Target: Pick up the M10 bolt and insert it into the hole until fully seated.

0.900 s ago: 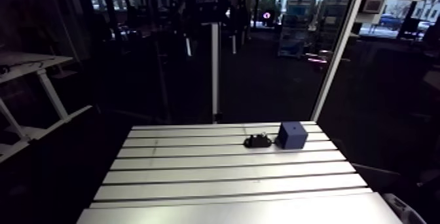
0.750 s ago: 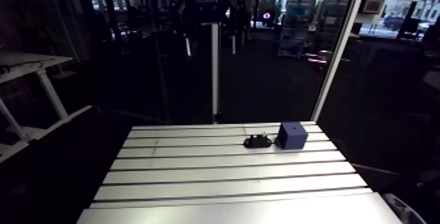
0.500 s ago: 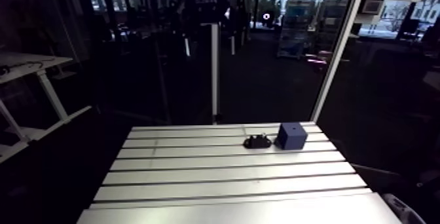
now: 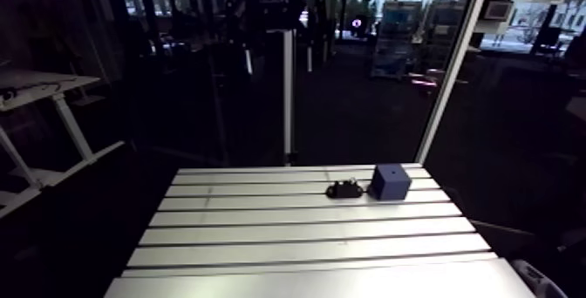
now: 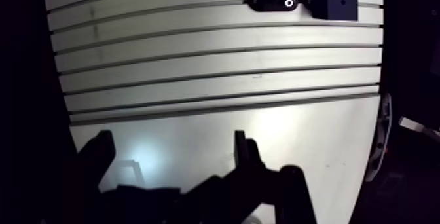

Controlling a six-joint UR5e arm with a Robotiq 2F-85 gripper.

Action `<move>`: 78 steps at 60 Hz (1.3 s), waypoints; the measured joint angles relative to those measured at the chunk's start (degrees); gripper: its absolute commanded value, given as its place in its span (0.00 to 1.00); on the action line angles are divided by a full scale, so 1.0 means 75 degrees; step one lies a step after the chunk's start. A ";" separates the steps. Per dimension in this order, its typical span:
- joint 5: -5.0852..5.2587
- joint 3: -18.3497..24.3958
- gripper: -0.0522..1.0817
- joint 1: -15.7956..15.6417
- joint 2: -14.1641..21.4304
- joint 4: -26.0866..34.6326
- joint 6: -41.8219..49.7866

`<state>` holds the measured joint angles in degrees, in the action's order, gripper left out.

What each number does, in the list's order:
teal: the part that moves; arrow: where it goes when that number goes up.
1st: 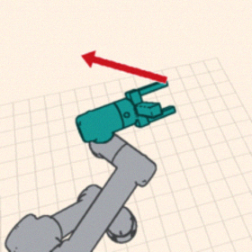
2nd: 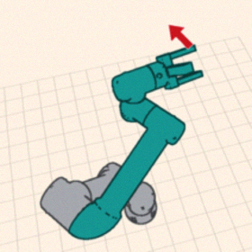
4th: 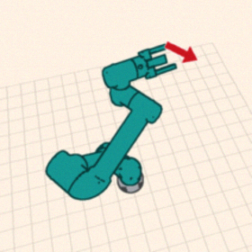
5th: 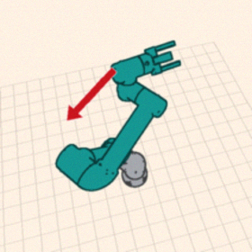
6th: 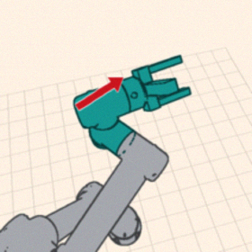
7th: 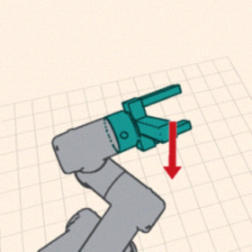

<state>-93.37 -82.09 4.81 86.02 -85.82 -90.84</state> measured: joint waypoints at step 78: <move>0.0485 -0.0014 0.05 0.1467 -0.1156 -0.1519 -0.2109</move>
<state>-89.73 -82.20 15.81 77.35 -97.21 -106.67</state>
